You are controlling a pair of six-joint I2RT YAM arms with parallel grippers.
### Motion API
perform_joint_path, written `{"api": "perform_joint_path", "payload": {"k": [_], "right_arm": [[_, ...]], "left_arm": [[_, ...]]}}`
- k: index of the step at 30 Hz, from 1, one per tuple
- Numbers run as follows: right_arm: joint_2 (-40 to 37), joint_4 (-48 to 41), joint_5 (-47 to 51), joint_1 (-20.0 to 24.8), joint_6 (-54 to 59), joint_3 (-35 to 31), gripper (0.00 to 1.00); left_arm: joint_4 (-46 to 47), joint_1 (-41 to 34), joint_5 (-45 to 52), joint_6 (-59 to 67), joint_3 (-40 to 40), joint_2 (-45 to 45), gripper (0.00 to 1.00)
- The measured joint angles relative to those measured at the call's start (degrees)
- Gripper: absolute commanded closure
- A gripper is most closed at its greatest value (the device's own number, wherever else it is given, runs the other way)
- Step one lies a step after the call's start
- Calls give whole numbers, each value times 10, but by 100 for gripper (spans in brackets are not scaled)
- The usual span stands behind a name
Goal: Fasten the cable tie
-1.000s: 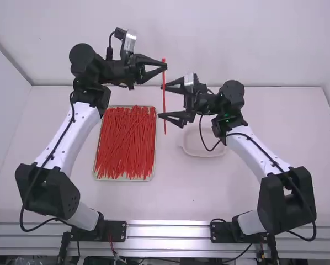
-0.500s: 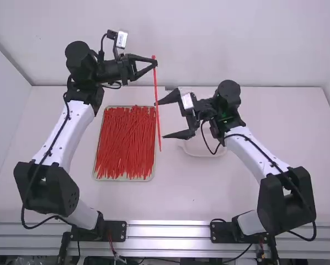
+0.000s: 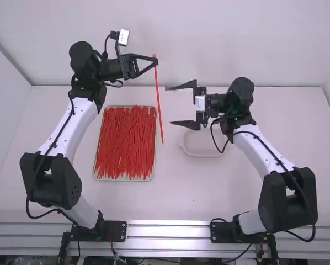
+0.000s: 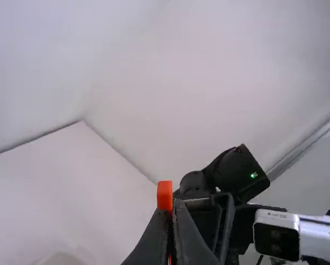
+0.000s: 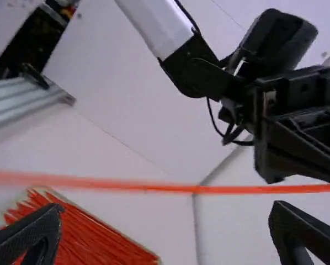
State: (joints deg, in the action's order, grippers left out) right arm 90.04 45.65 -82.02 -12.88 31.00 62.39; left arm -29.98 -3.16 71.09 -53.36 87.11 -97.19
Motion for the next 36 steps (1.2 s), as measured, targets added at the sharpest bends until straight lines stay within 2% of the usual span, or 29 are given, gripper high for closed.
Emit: {"api": "perform_joint_path", "payload": {"k": [10,22,27,36], "right_arm": [[0,1,-37,11,192,-6,0],[0,3,-46,11,459,-94,0],[0,-1,-47,11,511,-112,0],[0,-2,-46,3,539,-113,0]], "left_arm": [[45,0,-40,-10,1,-12,98],[58,7,-43,-40,4,-75,98],[96,9,-33,-50,4,-77,98],[165,6,11,-81,4,-77,98]]}}
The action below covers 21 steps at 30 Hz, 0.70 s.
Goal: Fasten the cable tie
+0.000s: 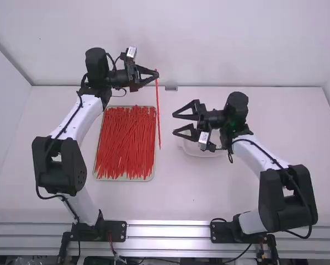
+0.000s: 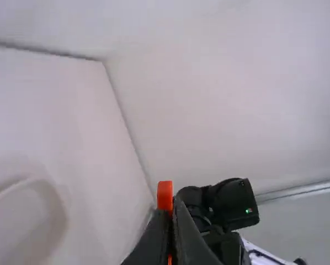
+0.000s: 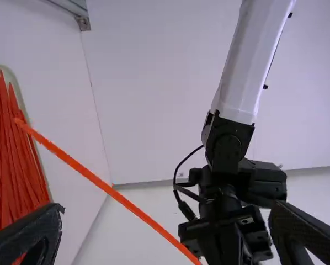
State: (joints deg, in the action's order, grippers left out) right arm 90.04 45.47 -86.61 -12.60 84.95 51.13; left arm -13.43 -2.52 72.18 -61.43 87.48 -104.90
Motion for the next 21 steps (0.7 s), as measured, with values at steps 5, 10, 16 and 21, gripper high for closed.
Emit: {"api": "perform_joint_path", "payload": {"k": [5,10,16,21], "right_arm": [[0,4,0,-21,7,0,0],[0,4,0,-37,9,0,0],[0,6,0,-50,11,0,10],[0,4,-2,-51,10,0,22]], "left_arm": [[73,0,-1,-27,0,0,98],[94,0,-4,-41,0,0,98],[102,0,-13,-53,0,0,98],[102,-1,-17,-63,0,0,98]]}}
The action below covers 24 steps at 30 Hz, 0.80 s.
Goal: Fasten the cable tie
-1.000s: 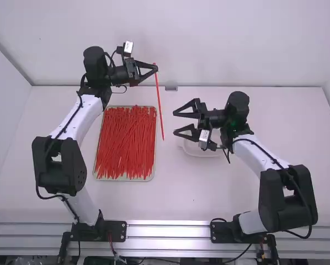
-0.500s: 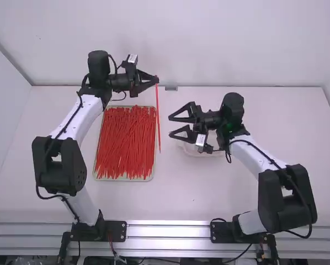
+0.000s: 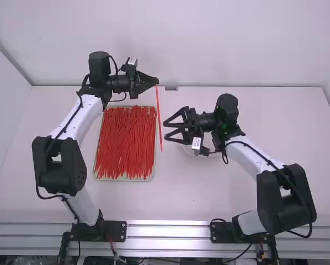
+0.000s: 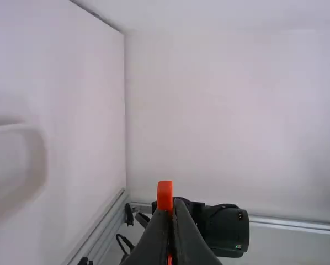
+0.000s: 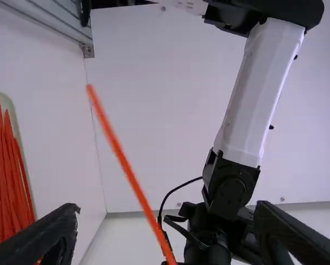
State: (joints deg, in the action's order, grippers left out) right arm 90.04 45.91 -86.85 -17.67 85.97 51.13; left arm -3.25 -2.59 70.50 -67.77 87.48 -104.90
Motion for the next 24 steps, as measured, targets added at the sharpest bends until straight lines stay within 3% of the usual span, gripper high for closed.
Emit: {"api": "perform_joint_path", "payload": {"k": [5,14,17,22,24], "right_arm": [[0,0,-11,-2,-1,0,34],[0,2,-11,-21,7,0,48],[0,2,-11,-20,7,0,65],[0,2,-11,-20,8,0,75],[0,1,-11,-20,8,0,84]], "left_arm": [[0,0,-2,-5,0,0,98],[0,-10,-8,-9,0,0,98],[0,-11,-12,-9,0,0,98],[0,-11,-22,-13,0,0,98],[0,-11,-24,-13,0,0,98]]}}
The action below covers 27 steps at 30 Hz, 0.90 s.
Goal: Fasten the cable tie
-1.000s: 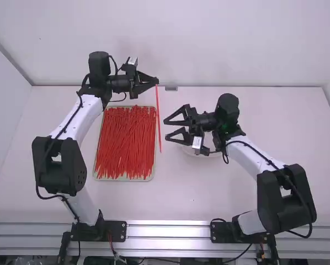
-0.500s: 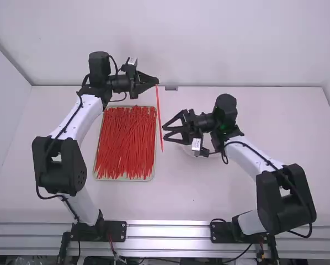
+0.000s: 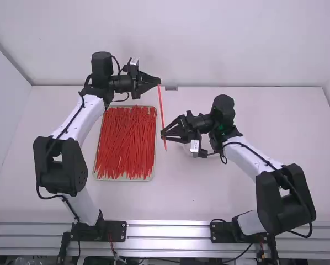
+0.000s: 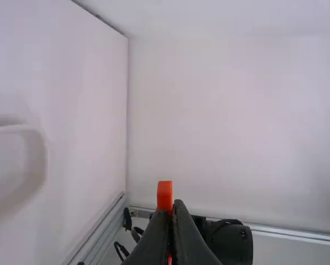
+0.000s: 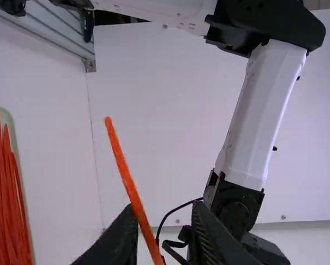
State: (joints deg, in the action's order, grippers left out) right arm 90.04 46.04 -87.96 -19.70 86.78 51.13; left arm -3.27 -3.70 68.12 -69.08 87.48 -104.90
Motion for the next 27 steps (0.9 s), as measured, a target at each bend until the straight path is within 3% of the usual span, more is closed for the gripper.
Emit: {"api": "perform_joint_path", "payload": {"k": [10,27], "right_arm": [[0,-1,0,0,0,0,91],[0,0,14,1,0,0,86]], "left_arm": [[0,-1,-7,0,0,0,98],[0,-3,-7,1,0,0,98]]}}
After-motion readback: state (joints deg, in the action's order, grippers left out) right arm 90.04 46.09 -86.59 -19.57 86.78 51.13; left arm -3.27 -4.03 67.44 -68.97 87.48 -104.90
